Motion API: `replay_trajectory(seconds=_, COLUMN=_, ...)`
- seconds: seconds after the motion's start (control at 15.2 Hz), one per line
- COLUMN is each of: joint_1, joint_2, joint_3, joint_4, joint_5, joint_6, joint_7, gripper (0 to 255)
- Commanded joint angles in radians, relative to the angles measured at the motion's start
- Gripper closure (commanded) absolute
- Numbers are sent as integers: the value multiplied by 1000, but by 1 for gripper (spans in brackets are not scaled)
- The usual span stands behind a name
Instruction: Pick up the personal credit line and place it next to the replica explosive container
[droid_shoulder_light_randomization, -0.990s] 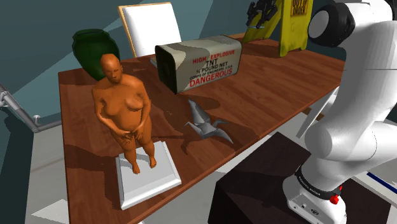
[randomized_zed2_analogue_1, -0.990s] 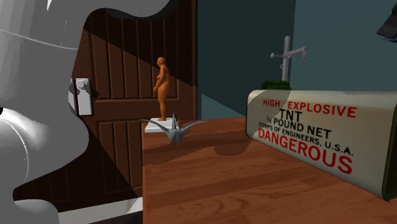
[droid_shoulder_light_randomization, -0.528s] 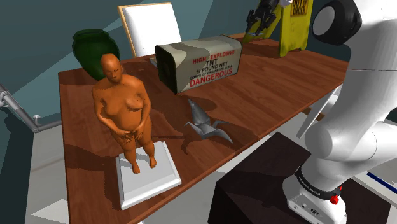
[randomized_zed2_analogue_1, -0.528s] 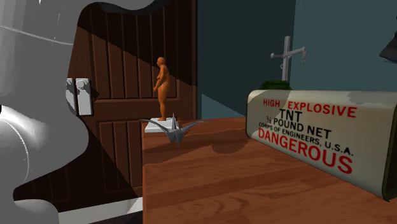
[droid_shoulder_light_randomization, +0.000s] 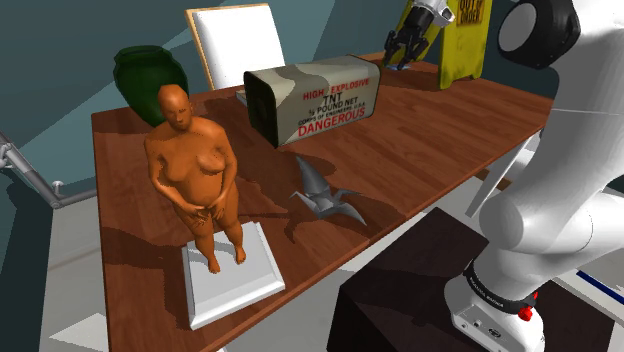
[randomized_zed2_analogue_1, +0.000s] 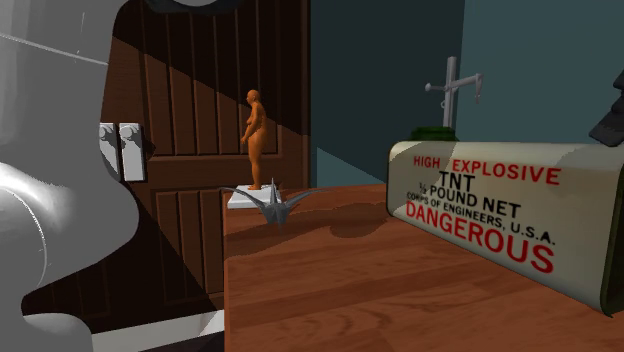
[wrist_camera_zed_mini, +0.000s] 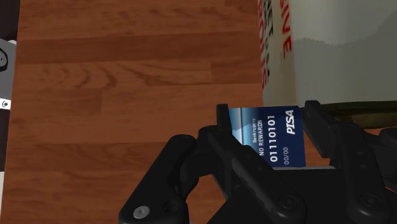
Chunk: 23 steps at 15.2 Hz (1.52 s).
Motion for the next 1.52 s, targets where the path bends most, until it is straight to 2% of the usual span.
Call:
replay_trajectory(seconds=0.0, joint_1=2, joint_2=-6, joint_3=-1, joint_4=-32, joint_5=-3, joint_6=24, joint_7=-13, gripper=255)
replay_trajectory(seconds=0.66, joint_1=12, joint_2=-28, joint_3=-4, joint_4=-194, joint_5=-14, joint_6=150, joint_7=-74, gripper=255)
replay_trajectory(seconds=1.45, joint_1=21, joint_2=-19, joint_3=-5, joint_4=-335, joint_5=-16, joint_6=287, joint_7=-139, gripper=255)
